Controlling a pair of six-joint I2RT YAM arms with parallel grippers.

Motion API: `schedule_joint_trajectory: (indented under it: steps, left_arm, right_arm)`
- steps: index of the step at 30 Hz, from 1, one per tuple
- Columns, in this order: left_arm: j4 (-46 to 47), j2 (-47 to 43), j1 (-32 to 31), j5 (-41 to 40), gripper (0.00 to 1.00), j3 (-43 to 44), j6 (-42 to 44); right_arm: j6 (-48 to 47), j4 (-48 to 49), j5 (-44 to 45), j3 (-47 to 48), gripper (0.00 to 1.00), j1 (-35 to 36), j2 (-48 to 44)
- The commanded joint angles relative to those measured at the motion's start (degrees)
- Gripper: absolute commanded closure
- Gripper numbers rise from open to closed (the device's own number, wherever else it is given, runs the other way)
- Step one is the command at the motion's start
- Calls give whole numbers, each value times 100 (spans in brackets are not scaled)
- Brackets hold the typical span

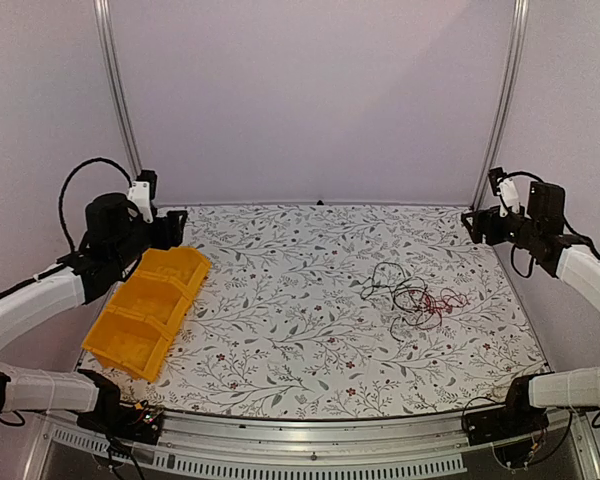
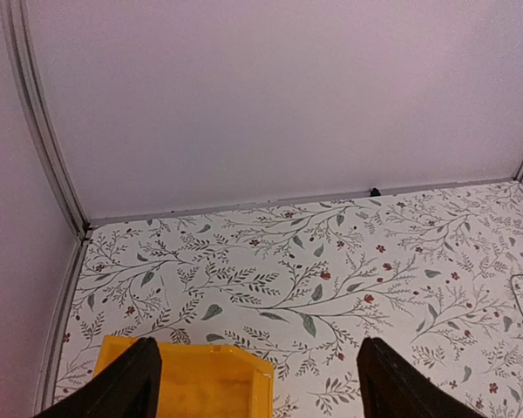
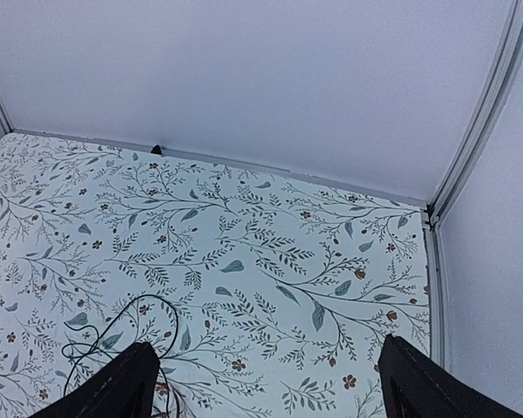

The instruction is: Untangle the cables

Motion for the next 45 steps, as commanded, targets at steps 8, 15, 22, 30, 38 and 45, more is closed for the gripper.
schedule_joint_trajectory:
  steps: [8, 15, 22, 30, 38, 45]
  left_arm:
    - [500, 938, -1014, 1327, 29, 236, 497]
    - [96, 2306, -2818, 1063, 37, 1193, 380]
    - [-78, 3919, -3667, 1495, 36, 2560, -817]
    - [-619, 5430, -3721, 1371, 49, 4094, -2109]
    - [-1482, 6733, -3286, 1757, 54, 5446, -3431]
    - [-1630, 7435, -3137, 1999, 54, 6284, -3843]
  right_arm:
    - [-1252, -716, -890, -254, 2, -202, -56]
    - [-2097, -1394, -1484, -101, 16, -191, 268]
    - [-2446, -2074, -1762, 334, 38, 176, 1236]
    - [-2601, -2401, -1890, 1140, 42, 647, 2074]
    - [-2595, -2456, -2100, 1249, 46, 869, 2249]
    - [-2523, -2339, -2277, 1029, 46, 875, 1989]
